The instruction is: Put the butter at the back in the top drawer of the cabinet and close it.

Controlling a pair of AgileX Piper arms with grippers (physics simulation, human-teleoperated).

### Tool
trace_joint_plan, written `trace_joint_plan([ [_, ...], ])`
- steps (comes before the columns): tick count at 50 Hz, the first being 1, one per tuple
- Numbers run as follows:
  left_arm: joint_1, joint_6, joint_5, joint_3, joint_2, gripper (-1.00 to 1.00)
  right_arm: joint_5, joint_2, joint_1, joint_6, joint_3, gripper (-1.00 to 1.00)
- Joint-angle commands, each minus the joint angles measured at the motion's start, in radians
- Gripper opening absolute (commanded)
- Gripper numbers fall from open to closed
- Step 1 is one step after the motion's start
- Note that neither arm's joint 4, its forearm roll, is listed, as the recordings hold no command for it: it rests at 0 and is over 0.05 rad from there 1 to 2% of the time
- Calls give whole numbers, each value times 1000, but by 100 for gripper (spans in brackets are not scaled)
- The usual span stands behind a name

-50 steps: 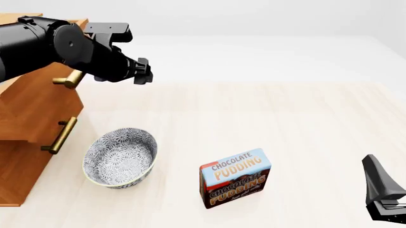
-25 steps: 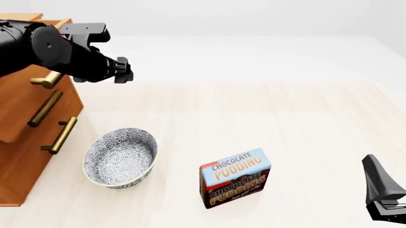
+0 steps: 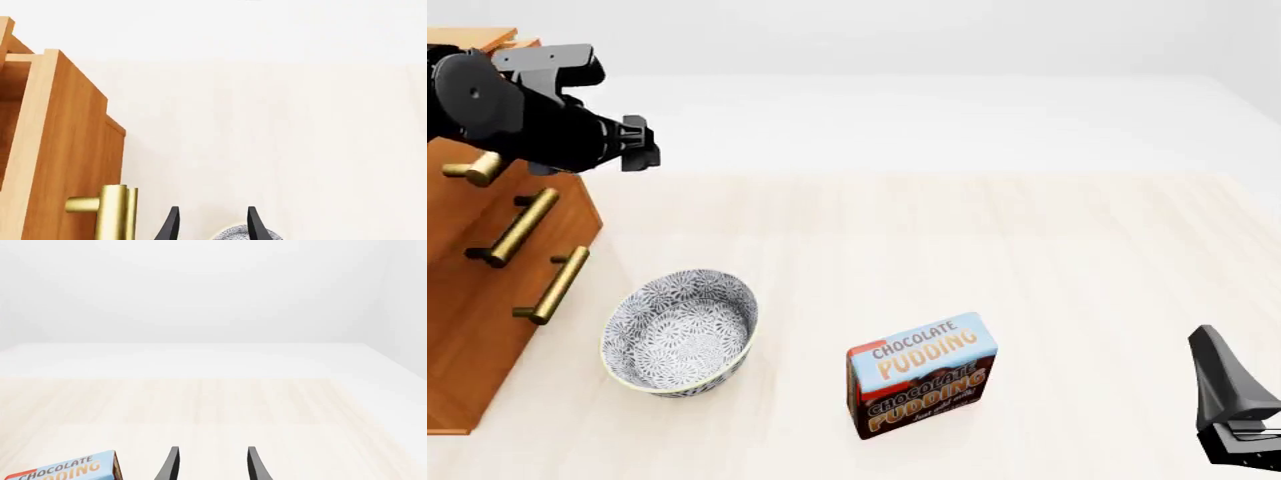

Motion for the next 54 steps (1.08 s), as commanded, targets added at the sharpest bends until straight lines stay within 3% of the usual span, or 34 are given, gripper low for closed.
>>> trace_joint_plan([
  [1,66,-3,-9,22,-13,100,0,0,0,0,0,100],
  [24,130,-17,-31,66,-36,100,0,0,0,0,0,100],
  [54,148,-36,-32,63,-50,100,0,0,0,0,0,100],
])
